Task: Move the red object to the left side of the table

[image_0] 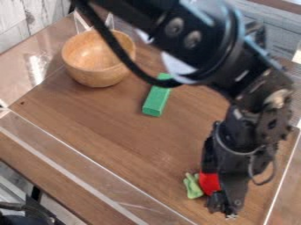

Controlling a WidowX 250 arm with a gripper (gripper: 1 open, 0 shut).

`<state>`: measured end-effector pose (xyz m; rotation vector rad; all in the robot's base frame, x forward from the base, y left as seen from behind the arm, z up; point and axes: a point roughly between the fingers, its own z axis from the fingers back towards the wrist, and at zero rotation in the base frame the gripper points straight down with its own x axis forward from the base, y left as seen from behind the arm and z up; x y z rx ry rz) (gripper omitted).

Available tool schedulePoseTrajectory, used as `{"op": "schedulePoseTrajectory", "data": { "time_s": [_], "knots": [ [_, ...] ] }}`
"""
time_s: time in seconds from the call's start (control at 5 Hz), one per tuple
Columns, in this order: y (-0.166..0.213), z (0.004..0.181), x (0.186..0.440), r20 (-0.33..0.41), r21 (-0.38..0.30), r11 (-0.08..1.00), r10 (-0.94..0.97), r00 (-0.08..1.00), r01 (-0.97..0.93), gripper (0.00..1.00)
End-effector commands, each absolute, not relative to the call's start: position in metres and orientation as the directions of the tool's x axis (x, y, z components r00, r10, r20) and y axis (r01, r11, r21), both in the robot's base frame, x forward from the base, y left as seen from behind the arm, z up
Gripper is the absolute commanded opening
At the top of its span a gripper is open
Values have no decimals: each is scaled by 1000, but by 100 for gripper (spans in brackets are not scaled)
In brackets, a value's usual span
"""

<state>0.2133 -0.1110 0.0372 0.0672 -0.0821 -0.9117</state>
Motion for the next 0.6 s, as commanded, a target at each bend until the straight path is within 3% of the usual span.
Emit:
{"op": "schedulePoseTrajectory", "data": {
  "time_s": [0.0, 0.4],
  "knots": [
    [-111, 39, 209, 44, 94, 609, -793, 608, 787, 0],
    [-123, 46, 194, -5, 55, 663, -748, 664, 747, 0]
  ]
}}
